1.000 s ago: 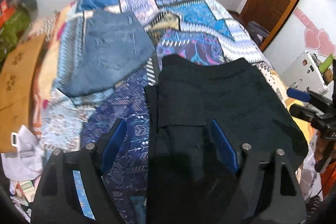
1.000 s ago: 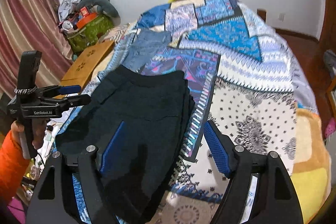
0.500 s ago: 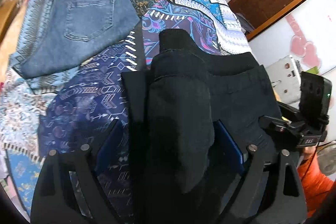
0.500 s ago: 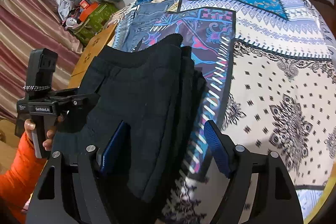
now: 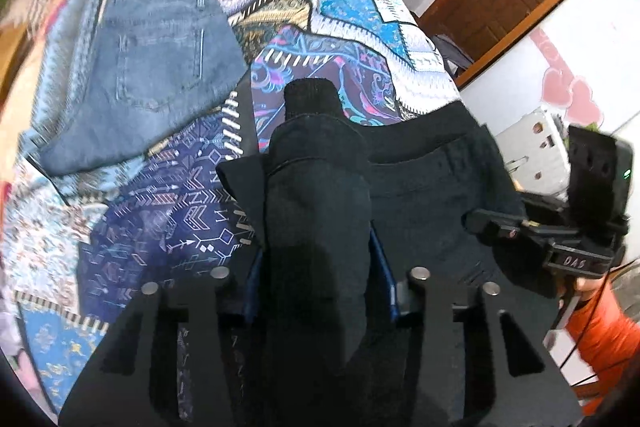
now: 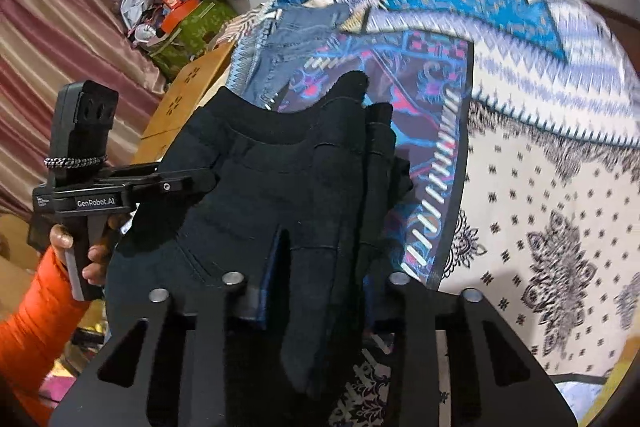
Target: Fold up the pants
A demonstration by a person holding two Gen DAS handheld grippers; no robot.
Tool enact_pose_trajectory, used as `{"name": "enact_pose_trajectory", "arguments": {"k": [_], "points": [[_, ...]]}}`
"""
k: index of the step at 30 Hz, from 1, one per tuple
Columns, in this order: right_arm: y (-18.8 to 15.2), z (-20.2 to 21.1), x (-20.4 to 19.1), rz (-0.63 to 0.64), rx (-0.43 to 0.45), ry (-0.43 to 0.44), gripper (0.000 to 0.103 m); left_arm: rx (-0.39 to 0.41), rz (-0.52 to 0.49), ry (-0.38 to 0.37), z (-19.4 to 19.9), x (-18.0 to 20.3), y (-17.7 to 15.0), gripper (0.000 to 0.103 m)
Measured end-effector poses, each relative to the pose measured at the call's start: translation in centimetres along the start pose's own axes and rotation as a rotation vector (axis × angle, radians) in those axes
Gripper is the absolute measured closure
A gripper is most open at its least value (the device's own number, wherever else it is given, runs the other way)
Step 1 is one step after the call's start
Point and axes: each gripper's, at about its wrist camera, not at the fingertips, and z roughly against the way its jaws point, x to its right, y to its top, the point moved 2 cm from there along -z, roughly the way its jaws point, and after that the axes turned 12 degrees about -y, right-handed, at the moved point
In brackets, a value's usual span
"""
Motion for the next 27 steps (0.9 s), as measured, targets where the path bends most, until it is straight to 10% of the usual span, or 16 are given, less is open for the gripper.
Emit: {"name": "enact_pose_trajectory", "arguments": {"k": [16,27], "points": [[6.2,6.7,-6.4,0.145,0.256,-0.052,0.084,0.276,-0.165,0.141,11.2,5.0,1.9,0.072],[13.9,4.6,-10.3,0.185,0.394,-0.035,0.085,0.449,-0.184,0.273,15.7,1.0,7.8,0.073]]}}
